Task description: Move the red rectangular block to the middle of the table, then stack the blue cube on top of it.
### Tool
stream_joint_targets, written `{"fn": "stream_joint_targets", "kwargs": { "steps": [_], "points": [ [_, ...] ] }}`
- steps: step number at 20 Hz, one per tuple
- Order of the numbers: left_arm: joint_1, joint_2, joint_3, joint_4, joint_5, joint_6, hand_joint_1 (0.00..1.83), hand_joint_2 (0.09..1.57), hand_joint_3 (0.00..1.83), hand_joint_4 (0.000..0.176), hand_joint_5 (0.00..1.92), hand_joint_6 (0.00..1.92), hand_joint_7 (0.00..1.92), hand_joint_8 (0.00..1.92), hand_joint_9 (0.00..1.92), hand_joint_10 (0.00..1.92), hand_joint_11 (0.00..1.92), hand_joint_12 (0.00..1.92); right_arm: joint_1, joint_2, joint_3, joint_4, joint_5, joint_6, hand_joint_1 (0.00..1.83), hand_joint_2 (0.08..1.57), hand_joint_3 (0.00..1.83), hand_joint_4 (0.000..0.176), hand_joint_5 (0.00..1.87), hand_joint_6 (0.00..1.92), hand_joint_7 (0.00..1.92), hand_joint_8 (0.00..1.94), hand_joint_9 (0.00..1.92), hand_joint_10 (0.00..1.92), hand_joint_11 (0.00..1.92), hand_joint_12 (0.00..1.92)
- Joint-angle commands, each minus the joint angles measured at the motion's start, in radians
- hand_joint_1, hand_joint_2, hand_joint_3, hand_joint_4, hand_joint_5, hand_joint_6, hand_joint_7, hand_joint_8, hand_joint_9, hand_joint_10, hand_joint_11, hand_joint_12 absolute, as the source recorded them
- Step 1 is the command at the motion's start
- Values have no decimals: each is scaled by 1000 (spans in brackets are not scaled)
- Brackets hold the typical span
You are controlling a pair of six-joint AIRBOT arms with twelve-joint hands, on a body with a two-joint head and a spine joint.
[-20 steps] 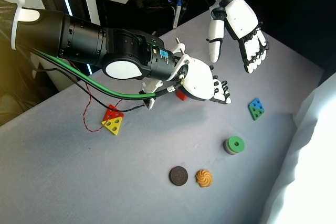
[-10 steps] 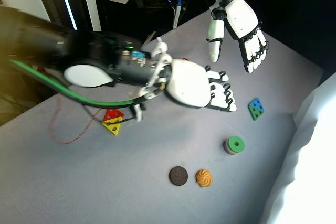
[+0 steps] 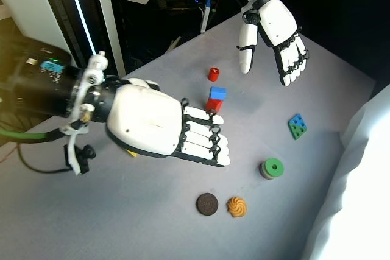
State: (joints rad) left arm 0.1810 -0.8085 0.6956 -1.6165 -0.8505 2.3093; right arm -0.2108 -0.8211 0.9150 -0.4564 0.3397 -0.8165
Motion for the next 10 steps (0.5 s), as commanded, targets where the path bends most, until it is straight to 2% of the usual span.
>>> {"fn": "stream_joint_targets", "kwargs": {
  "steps": [1, 3, 4, 6, 7, 10],
  "points": [
    [-15, 10, 0, 67, -39, 0, 26, 1136, 7, 0, 315, 4, 284, 4, 222, 4, 0, 445, 17, 10, 12, -62, 145, 110, 247, 790, 32, 0, 0, 0, 0, 0, 0, 0, 14, 6],
    [-19, 10, 0, 67, -33, 0, 20, 1152, 11, 0, 324, 7, 293, 7, 229, 6, 0, 447, 43, 9, 45, -322, 173, 429, 274, 801, 32, 0, 13, 5, 17, 6, 4, 2, 44, 20],
    [-19, 10, -1, 67, -25, 0, 20, 1161, 14, 0, 328, 7, 296, 7, 234, 7, 0, 448, 51, 9, 52, -390, 190, 493, 274, 821, 13, 0, 31, 3, 41, 3, 30, 3, 58, 37],
    [-19, 9, -2, 67, -23, 0, 27, 1180, 14, 0, 323, 3, 291, 3, 229, 3, 0, 438, 54, 8, 51, -424, 191, 509, 292, 846, 3, 0, 86, 2, 93, 1, 80, 3, 73, 73],
    [-17, 9, -2, 65, -22, 0, 6, 1213, 15, 0, 336, 5, 304, 5, 241, 5, 0, 456, 53, 8, 52, -434, 191, 527, 274, 893, 0, 0, 186, 15, 182, 4, 167, 5, 2, 460],
    [-15, 10, 0, 62, -22, 0, 21, 1233, 9, 0, 336, 2, 305, 2, 243, 3, 0, 455, 45, 3, 52, -438, 190, 552, 246, 935, 6, 0, 235, 10, 229, 7, 205, 8, 0, 532]
  ]
}}
